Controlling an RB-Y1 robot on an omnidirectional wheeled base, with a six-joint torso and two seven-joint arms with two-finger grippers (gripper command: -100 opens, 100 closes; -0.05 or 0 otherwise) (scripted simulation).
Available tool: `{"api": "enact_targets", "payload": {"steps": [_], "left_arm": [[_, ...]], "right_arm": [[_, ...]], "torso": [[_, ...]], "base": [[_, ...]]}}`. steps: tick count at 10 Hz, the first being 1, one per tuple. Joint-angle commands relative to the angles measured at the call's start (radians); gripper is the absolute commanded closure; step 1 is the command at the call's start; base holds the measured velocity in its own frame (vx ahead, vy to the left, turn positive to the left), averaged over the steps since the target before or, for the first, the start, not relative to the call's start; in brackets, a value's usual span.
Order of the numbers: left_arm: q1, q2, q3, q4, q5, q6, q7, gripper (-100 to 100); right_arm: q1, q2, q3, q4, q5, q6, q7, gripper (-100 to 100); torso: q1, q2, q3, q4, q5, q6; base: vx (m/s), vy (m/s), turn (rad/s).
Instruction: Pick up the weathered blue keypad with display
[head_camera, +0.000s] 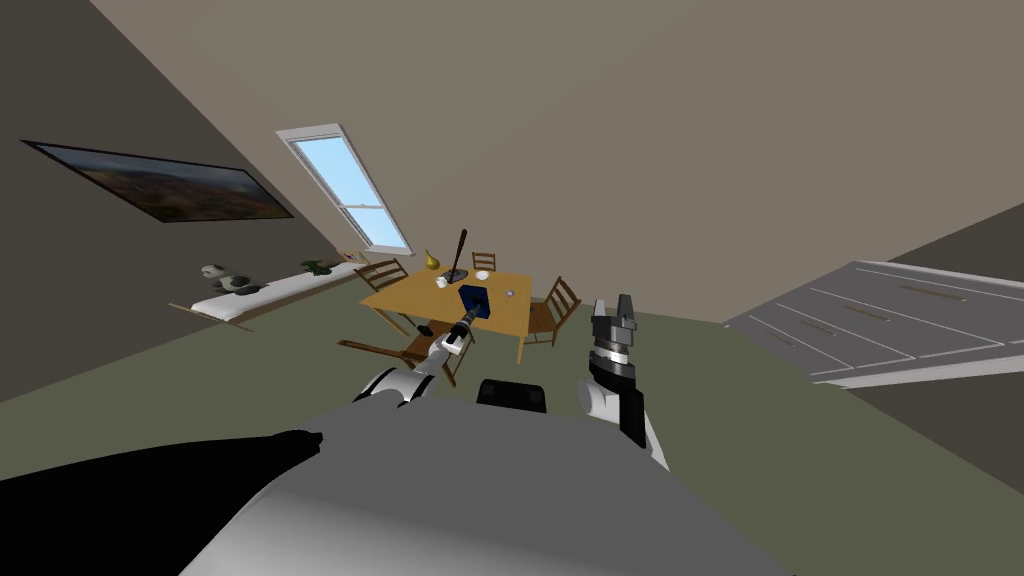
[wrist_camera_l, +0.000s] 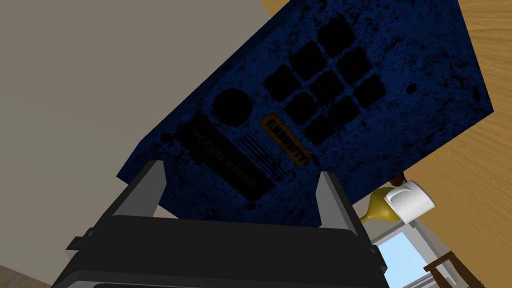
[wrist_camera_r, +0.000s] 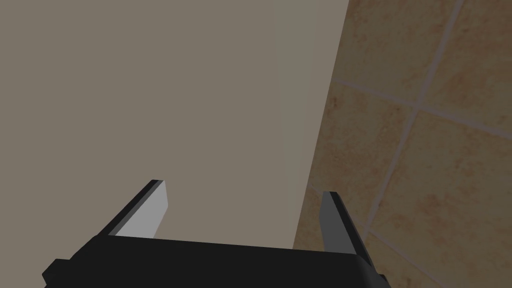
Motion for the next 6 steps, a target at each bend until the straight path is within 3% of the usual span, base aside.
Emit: {"api": "enact_targets", "payload": {"steps": [1, 3, 4, 6], "left_arm": [[-0.018, 0.001, -0.007, -0.032, -0.001, 0.031, 0.023, -100], [-0.018, 0.001, -0.007, -0.032, -0.001, 0.031, 0.023, -100], [-0.054, -0.001, -0.012, -0.044, -0.002, 0.057, 0.045, -100], [-0.054, -0.001, -0.012, -0.044, -0.002, 0.057, 0.045, -100]], "right_arm": [[0.0, 0.0, 0.0, 0.0, 0.0, 0.0, 0.0, 0], [0.0, 0.0, 0.0, 0.0, 0.0, 0.0, 0.0, 0], [0.0, 0.0, 0.0, 0.0, 0.0, 0.0, 0.0, 0], [0.0, 0.0, 0.0, 0.0, 0.0, 0.0, 0.0, 0]], "torso": [[0.0, 0.0, 0.0, 0.0, 0.0, 0.0], [0.001, -0.001, 0.0, 0.0, 0.0, 0.0], [0.002, -0.002, -0.001, 0.0, 0.0, 0.0], [0.001, -0.001, -0.001, 0.0, 0.0, 0.0]], "base": [[-0.047, -0.025, 0.042], [-0.013, -0.008, 0.005], [-0.023, -0.003, 0.066], [-0.023, -0.011, 0.01]]}}
